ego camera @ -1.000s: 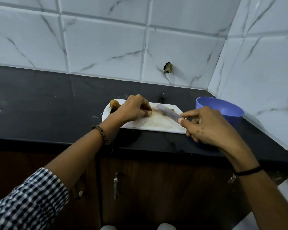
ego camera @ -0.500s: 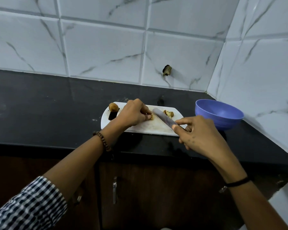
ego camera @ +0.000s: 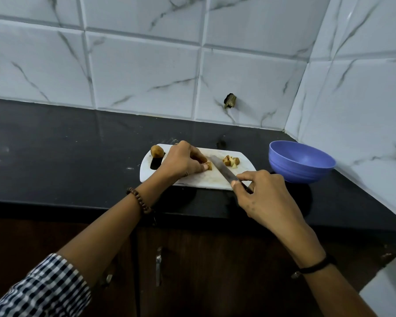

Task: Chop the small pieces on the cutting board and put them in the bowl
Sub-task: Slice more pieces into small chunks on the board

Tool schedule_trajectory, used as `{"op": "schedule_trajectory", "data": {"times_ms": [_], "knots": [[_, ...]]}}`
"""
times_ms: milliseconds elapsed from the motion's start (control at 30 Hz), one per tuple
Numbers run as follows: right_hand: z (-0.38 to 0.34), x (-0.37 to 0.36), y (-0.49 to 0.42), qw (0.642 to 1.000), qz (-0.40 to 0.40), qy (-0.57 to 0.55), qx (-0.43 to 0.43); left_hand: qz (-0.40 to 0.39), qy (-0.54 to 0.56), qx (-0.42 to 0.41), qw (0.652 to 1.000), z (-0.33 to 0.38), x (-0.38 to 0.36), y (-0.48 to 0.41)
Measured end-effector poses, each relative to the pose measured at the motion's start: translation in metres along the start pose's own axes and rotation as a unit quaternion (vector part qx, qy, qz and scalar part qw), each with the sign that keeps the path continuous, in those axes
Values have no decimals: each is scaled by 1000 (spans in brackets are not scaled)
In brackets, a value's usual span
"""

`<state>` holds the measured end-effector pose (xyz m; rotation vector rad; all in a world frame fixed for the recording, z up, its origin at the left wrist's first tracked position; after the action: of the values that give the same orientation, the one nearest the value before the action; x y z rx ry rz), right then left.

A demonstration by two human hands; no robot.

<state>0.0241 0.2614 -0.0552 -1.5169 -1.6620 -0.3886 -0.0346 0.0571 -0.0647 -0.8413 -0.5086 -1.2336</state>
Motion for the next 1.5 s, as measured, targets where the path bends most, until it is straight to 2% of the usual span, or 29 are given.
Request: {"op": "schedule_trajectory", "data": {"times_ms": [400, 667, 800, 967, 1200, 1500], "knots": [[-10, -2, 3, 1000, -11, 19, -5, -9, 34, -15, 999, -2, 1, -1], [-23, -8, 3, 999, 15, 38, 24, 29, 14, -38, 999, 1, 2, 5], [-31, -15, 1, 996, 20, 91, 19, 47, 5, -31, 998, 2, 0, 6], [-41, -24, 0, 988, -14, 152, 7, 48, 2, -30, 998, 6, 1, 7], [-46, -24, 6, 987, -28, 158, 4, 58, -1, -41, 997, 6, 1, 8], [-48, -7, 20, 979, -87, 184, -6, 55, 5, -36, 998, 6, 2, 12]]}}
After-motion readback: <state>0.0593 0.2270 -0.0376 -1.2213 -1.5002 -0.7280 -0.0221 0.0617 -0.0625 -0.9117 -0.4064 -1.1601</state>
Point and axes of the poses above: each hand's wrist, its own y-axis away from the middle knuckle, its own x-axis out of the back of the hand, z = x × y, the point moved 3 cm from there along -y, towards the middle knuckle, and after that the axes turned 10 degrees about -y, right-handed, at the moved point
